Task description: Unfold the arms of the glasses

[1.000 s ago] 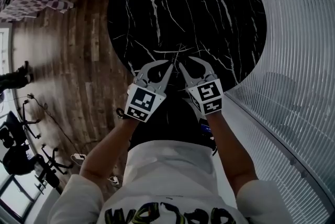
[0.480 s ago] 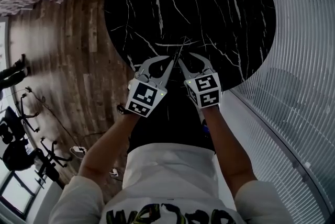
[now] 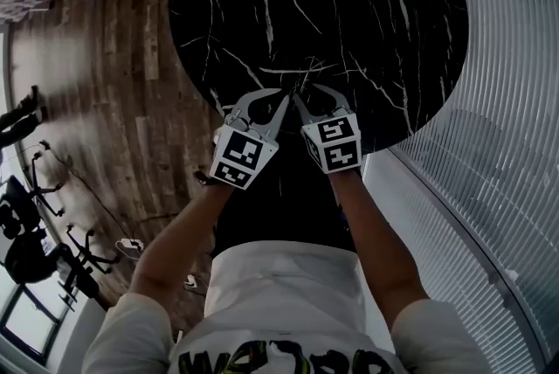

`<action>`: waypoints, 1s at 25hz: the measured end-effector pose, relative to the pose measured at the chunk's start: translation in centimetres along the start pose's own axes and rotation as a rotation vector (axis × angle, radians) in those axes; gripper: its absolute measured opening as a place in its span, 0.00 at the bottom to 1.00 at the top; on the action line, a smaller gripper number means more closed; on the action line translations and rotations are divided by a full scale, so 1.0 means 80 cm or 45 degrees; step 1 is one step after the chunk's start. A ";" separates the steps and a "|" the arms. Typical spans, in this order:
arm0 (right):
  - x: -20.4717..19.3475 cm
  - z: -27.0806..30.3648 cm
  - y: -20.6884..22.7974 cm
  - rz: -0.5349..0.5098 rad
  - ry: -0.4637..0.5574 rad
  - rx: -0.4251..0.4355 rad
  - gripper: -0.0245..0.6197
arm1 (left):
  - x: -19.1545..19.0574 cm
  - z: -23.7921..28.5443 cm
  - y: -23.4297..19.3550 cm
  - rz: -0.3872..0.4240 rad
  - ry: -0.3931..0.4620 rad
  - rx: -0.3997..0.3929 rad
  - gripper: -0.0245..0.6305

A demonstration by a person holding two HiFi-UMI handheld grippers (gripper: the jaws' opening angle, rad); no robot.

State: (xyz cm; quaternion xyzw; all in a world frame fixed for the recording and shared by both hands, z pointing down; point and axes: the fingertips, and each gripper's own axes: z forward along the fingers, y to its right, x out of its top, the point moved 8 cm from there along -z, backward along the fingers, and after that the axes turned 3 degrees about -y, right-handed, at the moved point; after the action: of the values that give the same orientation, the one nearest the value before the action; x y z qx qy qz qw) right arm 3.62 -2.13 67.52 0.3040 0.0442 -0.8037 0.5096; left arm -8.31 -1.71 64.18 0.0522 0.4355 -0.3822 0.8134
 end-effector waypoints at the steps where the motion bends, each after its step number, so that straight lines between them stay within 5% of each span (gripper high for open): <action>1: 0.000 0.003 0.000 -0.001 -0.007 -0.001 0.22 | -0.002 0.001 -0.002 -0.003 -0.004 0.000 0.04; 25: -0.004 0.010 0.009 -0.013 -0.006 -0.053 0.05 | -0.011 0.004 -0.001 -0.025 -0.031 0.000 0.04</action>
State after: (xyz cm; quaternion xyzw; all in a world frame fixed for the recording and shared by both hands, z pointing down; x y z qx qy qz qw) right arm 3.97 -2.52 68.47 0.2913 0.0613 -0.8059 0.5117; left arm -8.44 -1.44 65.06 0.0434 0.4259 -0.3907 0.8149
